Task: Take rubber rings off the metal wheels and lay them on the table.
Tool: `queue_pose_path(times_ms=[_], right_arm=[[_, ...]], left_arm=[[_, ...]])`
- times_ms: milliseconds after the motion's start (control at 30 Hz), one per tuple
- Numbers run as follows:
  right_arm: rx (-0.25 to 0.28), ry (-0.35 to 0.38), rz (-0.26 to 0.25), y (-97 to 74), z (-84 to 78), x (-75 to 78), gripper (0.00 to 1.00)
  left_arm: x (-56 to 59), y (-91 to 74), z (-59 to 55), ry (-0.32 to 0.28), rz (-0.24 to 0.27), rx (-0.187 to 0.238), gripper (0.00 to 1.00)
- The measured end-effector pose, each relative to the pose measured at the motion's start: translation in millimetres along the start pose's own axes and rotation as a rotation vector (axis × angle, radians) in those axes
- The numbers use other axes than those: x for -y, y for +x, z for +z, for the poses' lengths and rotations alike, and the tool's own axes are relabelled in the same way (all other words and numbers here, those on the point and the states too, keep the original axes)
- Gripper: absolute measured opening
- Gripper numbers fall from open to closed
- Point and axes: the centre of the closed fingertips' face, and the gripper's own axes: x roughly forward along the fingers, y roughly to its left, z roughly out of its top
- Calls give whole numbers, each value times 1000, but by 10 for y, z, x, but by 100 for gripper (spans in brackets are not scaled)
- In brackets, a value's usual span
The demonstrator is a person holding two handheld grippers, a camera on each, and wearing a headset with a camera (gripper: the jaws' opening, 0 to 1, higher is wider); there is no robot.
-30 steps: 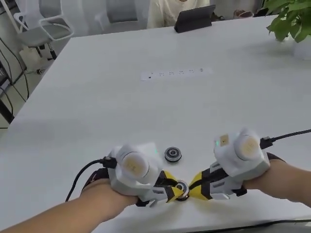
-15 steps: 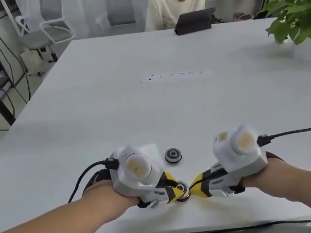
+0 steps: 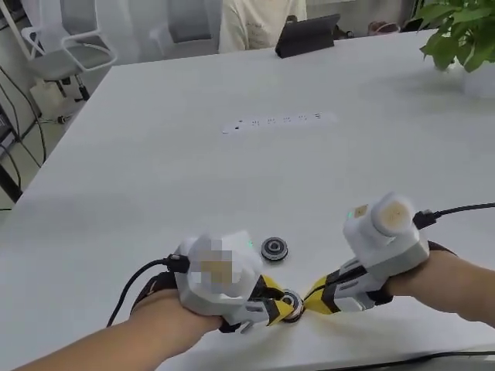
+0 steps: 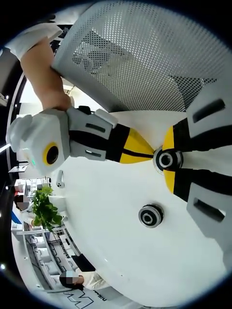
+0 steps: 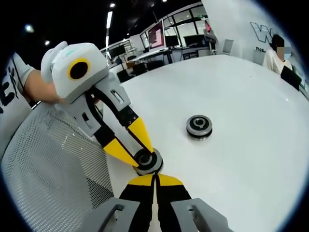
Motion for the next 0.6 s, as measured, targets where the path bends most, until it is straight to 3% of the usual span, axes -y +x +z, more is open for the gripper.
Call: queue_pose_path(times_ms=[600], right_arm=[[10, 98, -1, -46, -4, -10, 0]], left_arm=[[20, 17, 0, 7, -6, -2, 7]])
